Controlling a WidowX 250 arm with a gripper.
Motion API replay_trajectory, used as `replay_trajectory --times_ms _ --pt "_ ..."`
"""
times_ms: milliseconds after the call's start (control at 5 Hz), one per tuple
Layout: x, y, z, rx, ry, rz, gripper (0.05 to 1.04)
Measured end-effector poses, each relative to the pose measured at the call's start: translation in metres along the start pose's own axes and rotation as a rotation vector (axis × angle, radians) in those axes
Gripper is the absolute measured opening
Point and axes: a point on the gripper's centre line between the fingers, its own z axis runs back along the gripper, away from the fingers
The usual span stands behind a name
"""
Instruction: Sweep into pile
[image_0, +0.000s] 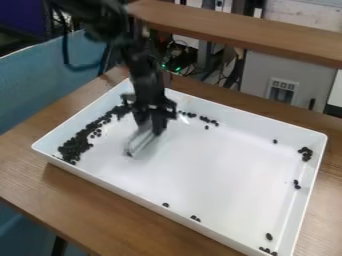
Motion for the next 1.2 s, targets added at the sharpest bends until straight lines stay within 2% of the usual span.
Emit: replay_trajectory --times_ms 200,400,600,800,1000,1200 --pt "0.004 0.007 -0.006 0.04 -0.044 -0.018 0.458" --pt "0.003 0.006 -0.006 0.041 -0.044 -0.041 0.75" --pt "-0.005 0.003 -0.001 0.032 -0.021 -0.052 0.989" --pt "0.002 -0.017 0.025 0.051 0.038 -0.067 1.003" --pt "0.008 -0.068 0.054 0.06 0.068 -0.207 1.001" --pt "-0.006 -0.123 0.063 0.048 0.142 -0.36 1.001"
